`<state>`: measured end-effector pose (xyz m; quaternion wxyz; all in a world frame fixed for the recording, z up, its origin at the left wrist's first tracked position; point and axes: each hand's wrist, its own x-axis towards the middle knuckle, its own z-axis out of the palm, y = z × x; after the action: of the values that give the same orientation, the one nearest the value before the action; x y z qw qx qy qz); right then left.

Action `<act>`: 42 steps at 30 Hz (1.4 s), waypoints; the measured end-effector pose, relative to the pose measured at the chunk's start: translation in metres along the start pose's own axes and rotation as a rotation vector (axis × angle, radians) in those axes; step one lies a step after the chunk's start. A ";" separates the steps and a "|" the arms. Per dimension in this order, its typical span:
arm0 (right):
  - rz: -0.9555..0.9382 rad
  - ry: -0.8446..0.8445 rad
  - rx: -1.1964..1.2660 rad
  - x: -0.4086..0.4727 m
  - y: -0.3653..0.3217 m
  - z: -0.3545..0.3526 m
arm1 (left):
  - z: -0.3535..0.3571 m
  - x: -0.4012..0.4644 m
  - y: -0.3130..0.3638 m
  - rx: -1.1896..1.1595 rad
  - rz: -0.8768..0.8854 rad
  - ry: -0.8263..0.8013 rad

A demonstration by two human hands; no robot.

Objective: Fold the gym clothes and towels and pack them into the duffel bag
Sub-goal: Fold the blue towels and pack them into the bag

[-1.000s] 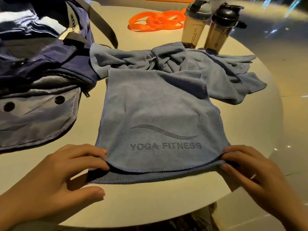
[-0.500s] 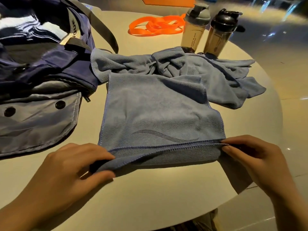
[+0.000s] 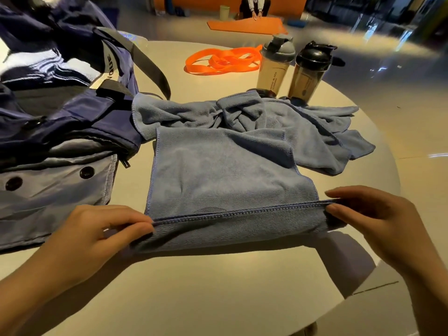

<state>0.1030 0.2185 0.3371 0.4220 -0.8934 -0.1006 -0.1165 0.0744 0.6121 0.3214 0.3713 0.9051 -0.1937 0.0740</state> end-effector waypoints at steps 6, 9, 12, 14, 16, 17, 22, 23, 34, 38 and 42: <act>-0.113 0.014 -0.095 0.041 -0.026 -0.013 | -0.031 0.028 -0.010 -0.051 0.019 0.018; -0.147 0.041 -0.045 0.075 -0.039 -0.022 | -0.056 0.059 -0.008 -0.183 -0.004 0.119; -0.203 0.076 0.024 0.111 -0.057 -0.034 | -0.093 0.097 0.009 -0.173 0.074 0.157; -0.249 0.120 0.074 0.131 -0.073 -0.044 | -0.114 0.121 0.018 -0.132 0.130 0.248; -0.324 0.219 0.143 0.147 -0.090 -0.053 | -0.134 0.139 0.028 -0.051 0.196 0.347; -0.362 0.293 0.140 0.153 -0.098 -0.056 | -0.143 0.147 0.032 -0.023 0.225 0.400; -0.464 0.488 -0.186 0.189 -0.138 -0.065 | -0.172 0.188 0.047 -0.140 0.245 0.574; -0.485 0.524 -0.201 0.192 -0.145 -0.067 | -0.173 0.195 0.050 -0.173 0.228 0.598; -0.621 0.640 0.004 0.162 -0.190 -0.118 | -0.206 0.172 0.114 -0.047 0.488 0.868; -0.620 0.661 0.100 0.145 -0.206 -0.141 | -0.218 0.153 0.150 -0.112 0.555 0.832; -0.536 0.579 0.248 0.136 -0.217 -0.145 | -0.217 0.150 0.152 -0.161 0.443 0.668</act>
<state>0.1540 0.2517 0.6247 0.4922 -0.7082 -0.2201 -0.4557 0.1518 0.6210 0.6161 0.4585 0.7356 -0.2580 0.4267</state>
